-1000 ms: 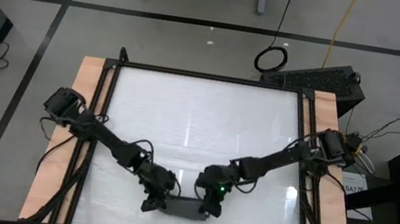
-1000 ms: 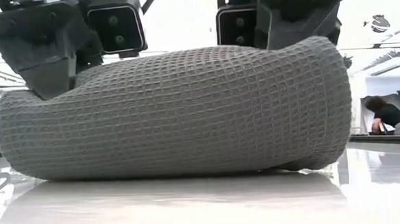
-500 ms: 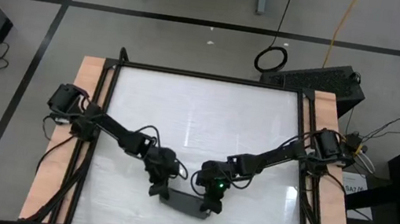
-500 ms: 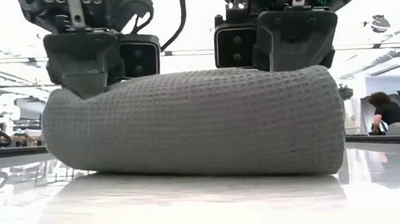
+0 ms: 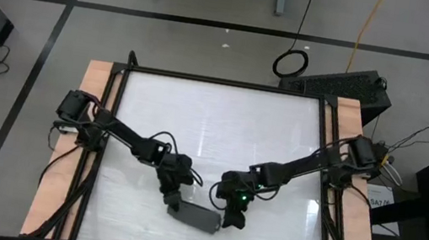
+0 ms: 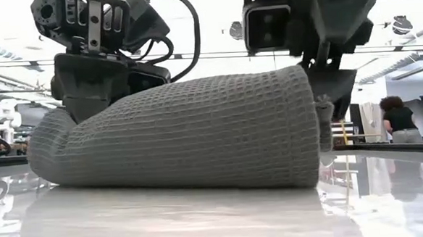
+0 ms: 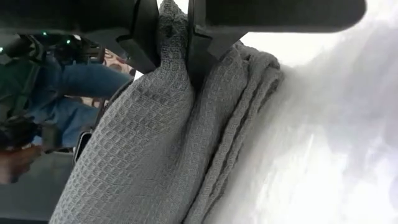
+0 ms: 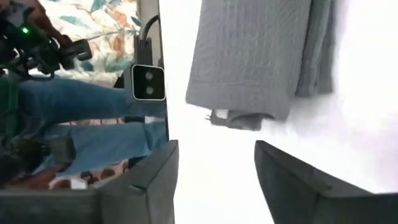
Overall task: Roll towel into tight, uniform cylinder
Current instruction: Roll the gray towel
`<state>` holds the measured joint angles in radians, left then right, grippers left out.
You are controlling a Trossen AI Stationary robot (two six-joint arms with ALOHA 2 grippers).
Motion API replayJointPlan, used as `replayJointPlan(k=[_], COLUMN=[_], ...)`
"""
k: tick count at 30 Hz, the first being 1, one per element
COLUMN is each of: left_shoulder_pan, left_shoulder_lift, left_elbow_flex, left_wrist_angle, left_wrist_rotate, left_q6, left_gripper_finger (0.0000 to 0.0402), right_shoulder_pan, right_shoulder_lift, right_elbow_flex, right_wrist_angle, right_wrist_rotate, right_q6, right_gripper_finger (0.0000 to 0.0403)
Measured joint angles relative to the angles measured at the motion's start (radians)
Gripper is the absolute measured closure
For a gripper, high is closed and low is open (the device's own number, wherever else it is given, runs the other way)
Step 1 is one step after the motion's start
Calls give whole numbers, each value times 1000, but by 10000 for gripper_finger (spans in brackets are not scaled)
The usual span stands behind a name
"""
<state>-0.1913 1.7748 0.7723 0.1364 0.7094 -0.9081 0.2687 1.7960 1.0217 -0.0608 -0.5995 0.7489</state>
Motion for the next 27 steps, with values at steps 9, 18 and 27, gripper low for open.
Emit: replayJointPlan(k=[9, 18, 27], left_shoulder_pan=[2, 2, 2], left_shoulder_lift=[4, 5, 5], left_elbow_flex=[1, 2, 2], left_wrist_angle=[11, 65, 64], left_wrist_rotate=[-18, -10, -31], left_q6=[-91, -255, -282], left_gripper_finger=[354, 354, 354], right_shoulder_pan=[159, 227, 156], right_shoulder_lift=[-137, -77, 105], right_elbow_flex=[1, 1, 0], right_wrist_angle=[74, 135, 424], right_wrist_rotate=[448, 723, 689], right_q6=[-81, -177, -207], right_gripper_finger=[213, 333, 396])
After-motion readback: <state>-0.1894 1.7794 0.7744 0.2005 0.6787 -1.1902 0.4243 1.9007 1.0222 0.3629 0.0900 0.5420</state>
